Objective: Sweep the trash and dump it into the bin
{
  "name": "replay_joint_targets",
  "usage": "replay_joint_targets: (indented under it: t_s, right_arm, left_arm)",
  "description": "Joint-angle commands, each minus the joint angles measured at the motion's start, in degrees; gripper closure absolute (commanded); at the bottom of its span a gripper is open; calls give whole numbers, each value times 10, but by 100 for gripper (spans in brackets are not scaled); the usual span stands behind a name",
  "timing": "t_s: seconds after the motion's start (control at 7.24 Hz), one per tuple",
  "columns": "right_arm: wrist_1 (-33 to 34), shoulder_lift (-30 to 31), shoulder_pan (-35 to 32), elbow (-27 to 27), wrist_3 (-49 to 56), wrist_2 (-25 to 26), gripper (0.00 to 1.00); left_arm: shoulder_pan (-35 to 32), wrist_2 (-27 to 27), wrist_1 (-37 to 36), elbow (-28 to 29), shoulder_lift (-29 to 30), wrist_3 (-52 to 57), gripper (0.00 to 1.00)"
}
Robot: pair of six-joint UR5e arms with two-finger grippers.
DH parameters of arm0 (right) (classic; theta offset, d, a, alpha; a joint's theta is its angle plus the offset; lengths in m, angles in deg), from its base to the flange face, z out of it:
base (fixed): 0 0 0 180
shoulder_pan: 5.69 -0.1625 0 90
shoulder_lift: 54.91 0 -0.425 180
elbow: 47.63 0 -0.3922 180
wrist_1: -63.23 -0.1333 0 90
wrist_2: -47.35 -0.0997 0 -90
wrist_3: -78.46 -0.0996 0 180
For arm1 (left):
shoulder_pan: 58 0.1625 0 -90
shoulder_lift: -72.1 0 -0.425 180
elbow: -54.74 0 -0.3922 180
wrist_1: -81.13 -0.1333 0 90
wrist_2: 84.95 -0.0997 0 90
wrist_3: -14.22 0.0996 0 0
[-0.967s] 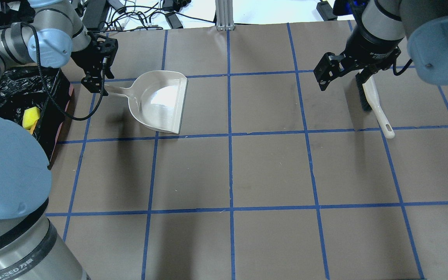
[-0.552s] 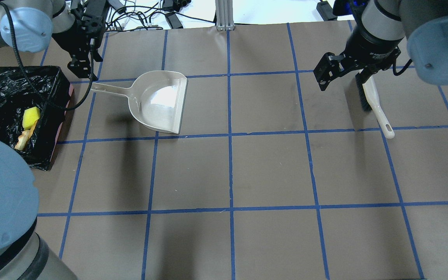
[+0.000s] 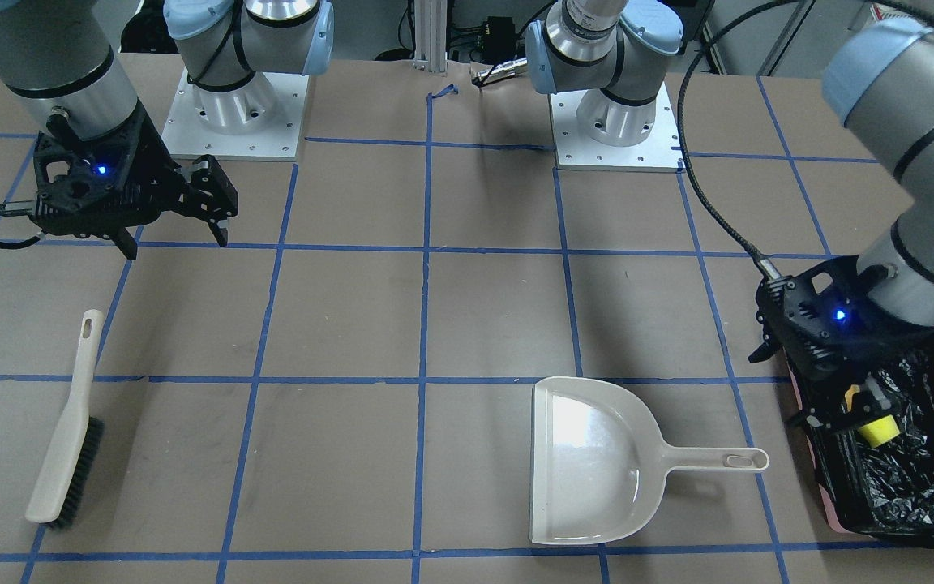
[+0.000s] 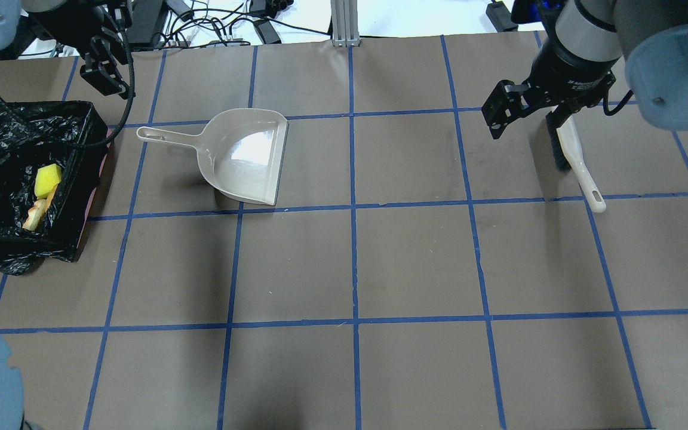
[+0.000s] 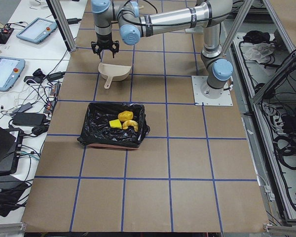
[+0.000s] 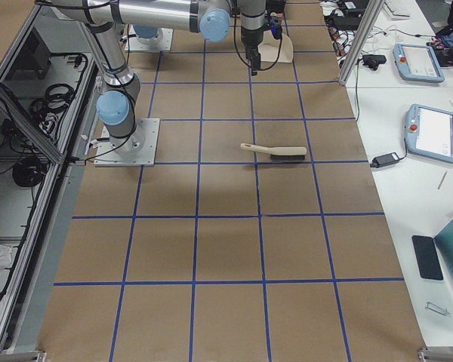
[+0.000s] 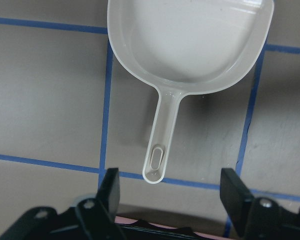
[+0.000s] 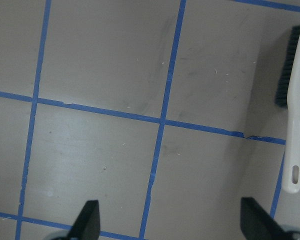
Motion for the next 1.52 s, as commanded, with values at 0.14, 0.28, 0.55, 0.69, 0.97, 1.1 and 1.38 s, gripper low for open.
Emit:
replay_joint_targets:
  t_s: [0.14, 0.28, 0.55, 0.69, 0.97, 1.1, 1.38]
  right_arm:
    - [0, 0, 0, 0, 0, 0, 0]
    - [0, 0, 0, 0, 0, 0, 0]
    - [-1, 0, 0, 0, 1, 1, 0]
    - [-1, 0, 0, 0, 1, 1, 0]
    - [-1, 0, 0, 0, 1, 1, 0]
    - [-1, 0, 0, 0, 1, 1, 0]
    - [-1, 0, 0, 0, 1, 0, 0]
  left_arm:
    - [-2, 12, 38, -39, -69, -281, 11]
    - [-20, 10, 38, -54, -81, -368, 2]
    - [-61, -2, 40, -65, -94, -562, 0]
    - [-62, -3, 66, -65, -105, -612, 0]
    - [-62, -27, 104, -65, -127, -715, 0]
    - [-62, -27, 118, -66, -137, -757, 0]
    - [-62, -27, 137, -67, -153, -788, 0]
